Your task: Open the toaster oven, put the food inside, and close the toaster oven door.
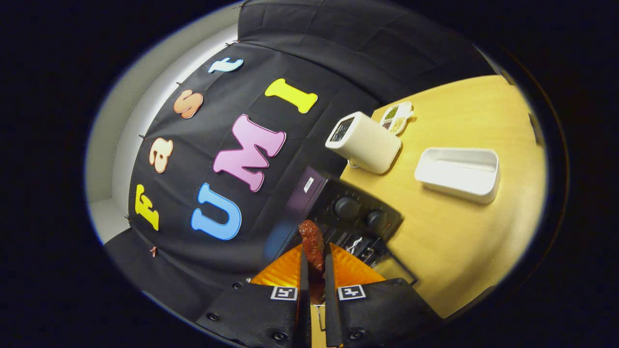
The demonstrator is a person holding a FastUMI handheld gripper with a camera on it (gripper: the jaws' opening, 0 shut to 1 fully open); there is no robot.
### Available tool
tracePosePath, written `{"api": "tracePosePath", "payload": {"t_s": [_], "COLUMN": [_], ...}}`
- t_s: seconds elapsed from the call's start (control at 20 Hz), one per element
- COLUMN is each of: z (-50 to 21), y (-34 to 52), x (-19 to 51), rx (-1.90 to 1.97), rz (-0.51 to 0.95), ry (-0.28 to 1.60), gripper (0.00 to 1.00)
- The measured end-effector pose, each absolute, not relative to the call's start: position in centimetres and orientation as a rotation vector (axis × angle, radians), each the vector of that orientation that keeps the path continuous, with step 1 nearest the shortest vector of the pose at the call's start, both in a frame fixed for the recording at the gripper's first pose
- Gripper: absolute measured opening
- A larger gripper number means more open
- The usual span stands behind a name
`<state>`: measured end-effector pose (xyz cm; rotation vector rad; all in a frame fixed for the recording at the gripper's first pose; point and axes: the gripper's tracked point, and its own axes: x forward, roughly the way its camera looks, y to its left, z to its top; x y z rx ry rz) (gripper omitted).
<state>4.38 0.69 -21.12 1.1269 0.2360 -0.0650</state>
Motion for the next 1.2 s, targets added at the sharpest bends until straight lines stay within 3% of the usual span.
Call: {"api": "tracePosePath", "payload": {"t_s": [0.45, 1.0, 1.2], "z": [-25.0, -29.3, -29.0], "y": [8.0, 7.9, 8.1], "x": [9.5, 14.3, 14.1], "rx": [1.320, 1.413, 1.420], "rz": [-0.136, -0.275, -0.274], "ry": [0.234, 0.279, 0.284], "gripper": [0.15, 0.15, 0.24]}}
